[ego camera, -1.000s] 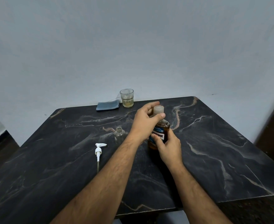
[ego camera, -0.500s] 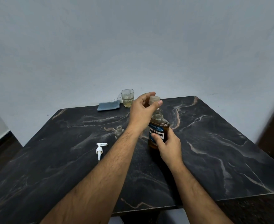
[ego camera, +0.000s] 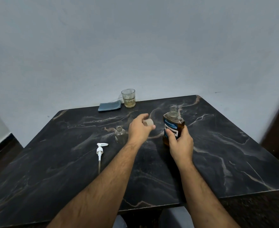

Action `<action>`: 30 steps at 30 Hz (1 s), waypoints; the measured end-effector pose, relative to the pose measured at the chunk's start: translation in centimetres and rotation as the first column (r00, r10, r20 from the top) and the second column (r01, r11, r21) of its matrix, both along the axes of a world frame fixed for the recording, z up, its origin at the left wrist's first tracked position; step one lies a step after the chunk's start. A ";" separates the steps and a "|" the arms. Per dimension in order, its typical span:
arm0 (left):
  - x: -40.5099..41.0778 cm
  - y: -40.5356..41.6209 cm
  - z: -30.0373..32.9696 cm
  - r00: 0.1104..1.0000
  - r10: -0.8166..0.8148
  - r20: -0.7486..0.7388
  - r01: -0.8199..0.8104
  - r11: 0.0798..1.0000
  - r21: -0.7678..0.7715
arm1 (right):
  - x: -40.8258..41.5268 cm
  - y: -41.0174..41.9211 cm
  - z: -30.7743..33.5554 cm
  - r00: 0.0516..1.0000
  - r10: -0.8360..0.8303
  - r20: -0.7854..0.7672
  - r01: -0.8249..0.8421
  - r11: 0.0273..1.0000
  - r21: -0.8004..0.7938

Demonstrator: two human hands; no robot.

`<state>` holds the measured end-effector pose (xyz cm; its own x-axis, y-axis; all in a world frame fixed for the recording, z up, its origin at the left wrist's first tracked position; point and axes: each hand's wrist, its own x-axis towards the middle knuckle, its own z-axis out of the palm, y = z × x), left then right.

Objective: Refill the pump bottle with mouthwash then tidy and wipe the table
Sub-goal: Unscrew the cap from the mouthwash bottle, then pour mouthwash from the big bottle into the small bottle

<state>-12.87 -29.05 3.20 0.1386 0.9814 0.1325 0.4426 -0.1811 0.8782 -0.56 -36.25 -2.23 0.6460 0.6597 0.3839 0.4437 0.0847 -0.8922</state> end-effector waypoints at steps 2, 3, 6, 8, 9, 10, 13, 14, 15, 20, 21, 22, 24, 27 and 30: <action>0.4 0.2 -1.1 0.997 0.039 -0.060 -0.040 0.999 -0.009 | 0.2 0.1 0.0 0.999 -0.036 -0.014 0.036 0.999 0.014; 0.5 0.2 -1.6 0.995 0.055 -0.084 -0.056 0.998 -0.010 | 0.4 0.0 -0.1 0.998 -0.053 -0.022 0.054 0.998 0.019; 0.9 0.5 -2.5 0.983 0.054 -0.177 -0.055 0.998 -0.002 | 0.7 -0.1 0.0 0.997 -0.070 -0.039 0.071 0.997 0.022; 1.2 0.9 -3.1 0.969 0.035 -0.246 -0.035 0.999 0.002 | 0.7 -0.1 0.0 0.997 -0.065 -0.038 0.065 0.998 0.017; 1.3 1.1 -3.3 0.960 0.026 -0.280 -0.027 1.000 -0.001 | 0.7 -0.1 0.0 0.997 -0.063 -0.036 0.064 0.998 0.015; 1.4 1.2 -3.4 0.952 0.020 -0.307 -0.022 1.000 -0.001 | 0.7 -0.1 0.0 0.997 -0.065 -0.034 0.066 0.998 0.015; 1.7 1.6 -3.9 0.939 0.009 -0.343 -0.006 1.000 0.010 | 0.6 0.0 -0.1 0.997 -0.073 -0.036 0.074 0.997 0.017; 1.8 1.7 -4.1 0.941 0.006 -0.339 -0.001 1.000 0.014 | 0.7 0.0 -0.1 0.997 -0.074 -0.036 0.075 0.997 0.018; 1.8 1.7 -4.3 0.943 0.005 -0.333 -0.001 1.000 0.012 | 0.7 0.1 -0.1 0.997 -0.073 -0.037 0.074 0.997 0.017; 1.8 1.6 -4.8 0.949 0.006 -0.316 -0.004 1.000 0.006 | 0.6 0.1 -0.1 0.997 -0.070 -0.030 0.070 0.997 0.017; 1.8 1.5 -4.8 0.953 0.006 -0.302 -0.006 1.000 0.001 | 0.6 0.1 -0.1 0.997 -0.071 -0.028 0.071 0.997 0.019; 1.7 1.3 -4.8 0.959 0.010 -0.284 -0.010 1.000 0.002 | 0.6 0.1 -0.1 0.997 -0.071 -0.029 0.072 0.997 0.020; 1.4 0.7 -4.9 0.967 0.022 -0.255 -0.017 1.000 0.020 | 0.6 0.1 -0.1 0.997 -0.067 -0.037 0.067 0.998 0.019; 0.7 -1.4 -5.1 0.969 0.033 -0.247 -0.014 0.997 0.078 | 0.5 0.0 0.0 0.997 -0.066 -0.041 0.067 0.997 0.024; -0.7 -3.9 -5.0 0.983 0.038 -0.179 -0.008 0.986 0.167 | 0.4 -0.1 0.0 0.997 -0.062 -0.038 0.063 0.998 0.025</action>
